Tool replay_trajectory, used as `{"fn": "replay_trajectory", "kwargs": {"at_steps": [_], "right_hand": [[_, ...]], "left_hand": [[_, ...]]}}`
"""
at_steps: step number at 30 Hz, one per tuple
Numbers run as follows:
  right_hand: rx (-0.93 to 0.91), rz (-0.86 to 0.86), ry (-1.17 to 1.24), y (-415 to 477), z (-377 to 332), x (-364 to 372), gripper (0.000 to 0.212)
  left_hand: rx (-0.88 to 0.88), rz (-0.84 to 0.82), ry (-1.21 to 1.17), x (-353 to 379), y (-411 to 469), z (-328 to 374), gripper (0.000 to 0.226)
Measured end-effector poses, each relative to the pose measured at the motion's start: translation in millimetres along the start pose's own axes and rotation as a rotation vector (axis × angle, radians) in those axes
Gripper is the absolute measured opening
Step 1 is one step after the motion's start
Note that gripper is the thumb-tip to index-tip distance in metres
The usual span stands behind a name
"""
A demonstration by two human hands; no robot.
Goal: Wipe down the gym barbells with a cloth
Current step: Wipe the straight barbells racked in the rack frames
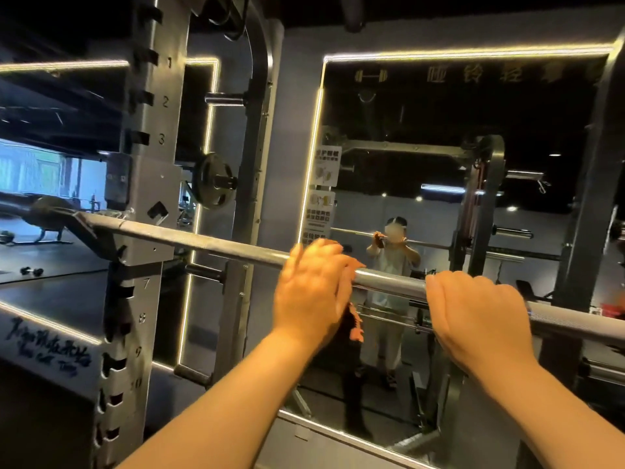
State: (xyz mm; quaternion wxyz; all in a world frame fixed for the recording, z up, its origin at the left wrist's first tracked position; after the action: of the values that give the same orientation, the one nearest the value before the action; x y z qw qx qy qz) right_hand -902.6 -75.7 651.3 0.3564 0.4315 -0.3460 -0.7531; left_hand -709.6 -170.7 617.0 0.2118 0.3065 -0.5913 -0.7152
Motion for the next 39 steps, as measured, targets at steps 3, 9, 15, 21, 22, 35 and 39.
{"fn": "replay_trajectory", "kwargs": {"at_steps": [3, 9, 15, 21, 22, 35, 39], "right_hand": [[0.026, -0.126, -0.091, 4.2, -6.7, 1.3, 0.027], [0.046, -0.172, -0.085, 16.8, -26.9, 0.7, 0.025], [0.026, -0.121, -0.055, 13.9, -24.2, -7.1, 0.016], [-0.035, -0.311, -0.165, 19.7, -35.0, -9.7, 0.015], [-0.04, -0.35, -0.152, 22.6, -36.6, -11.0, 0.013], [0.062, -0.308, -0.119, 30.4, -56.5, -11.0, 0.015], [0.035, -0.209, -0.07, 46.6, -76.6, -12.3, 0.013]], "left_hand": [[-0.246, 0.053, 0.059, -13.8, 22.1, -13.8, 0.031], [-0.05, -0.136, 0.144, 7.1, 31.6, 54.8, 0.035], [0.174, -0.092, 0.028, -6.0, 11.3, -4.8, 0.031], [-0.343, -0.433, -0.017, -25.3, 74.2, -55.9, 0.042], [-0.389, -0.446, -0.024, -26.8, 87.2, -56.9, 0.044], [0.326, -0.053, -0.115, -32.0, 15.3, -37.1, 0.024], [0.148, -0.094, -0.031, -37.3, 44.9, -58.9, 0.042]]}}
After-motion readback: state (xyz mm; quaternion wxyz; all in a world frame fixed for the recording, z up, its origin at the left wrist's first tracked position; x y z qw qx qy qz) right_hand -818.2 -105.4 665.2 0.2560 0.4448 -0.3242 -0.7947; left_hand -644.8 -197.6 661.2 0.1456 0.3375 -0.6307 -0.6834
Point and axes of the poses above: each hand's wrist, its own y-axis towards the middle knuckle, its own x-axis out of the palm, z = x × y, the point moved 5 cm from there along y, towards the middle knuckle, and after that the axes turned 3 degrees about z, right-handed, at the moved point
